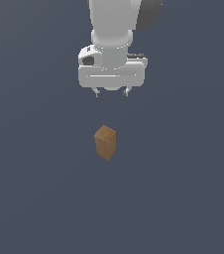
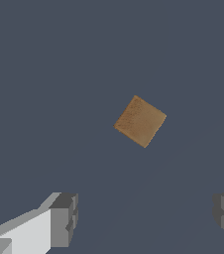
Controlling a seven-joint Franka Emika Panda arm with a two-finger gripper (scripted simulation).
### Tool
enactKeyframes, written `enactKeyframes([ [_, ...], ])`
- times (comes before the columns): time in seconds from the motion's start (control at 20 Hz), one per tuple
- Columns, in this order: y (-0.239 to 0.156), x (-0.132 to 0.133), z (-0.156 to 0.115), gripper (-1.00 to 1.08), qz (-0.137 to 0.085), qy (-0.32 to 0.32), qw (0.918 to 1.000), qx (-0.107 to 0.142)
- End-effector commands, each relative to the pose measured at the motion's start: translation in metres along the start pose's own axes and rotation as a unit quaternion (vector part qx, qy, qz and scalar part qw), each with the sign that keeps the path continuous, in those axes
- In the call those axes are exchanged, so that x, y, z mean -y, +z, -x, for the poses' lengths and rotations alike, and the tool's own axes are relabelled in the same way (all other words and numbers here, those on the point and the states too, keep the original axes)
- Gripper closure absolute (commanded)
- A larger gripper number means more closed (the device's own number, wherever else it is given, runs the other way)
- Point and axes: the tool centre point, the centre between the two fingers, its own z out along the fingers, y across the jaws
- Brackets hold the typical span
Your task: Pick up the object and move it to a goal position.
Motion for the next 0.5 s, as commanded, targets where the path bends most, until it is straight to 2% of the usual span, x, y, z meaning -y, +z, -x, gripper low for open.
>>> enactKeyframes([
  [0.0, 0.000, 0.000, 0.000, -0.92, 0.000, 0.000, 1.0000, 0.000],
  [0.45, -0.007, 0.014, -0.005, -0.92, 0.016, -0.027, 0.9994, -0.013],
])
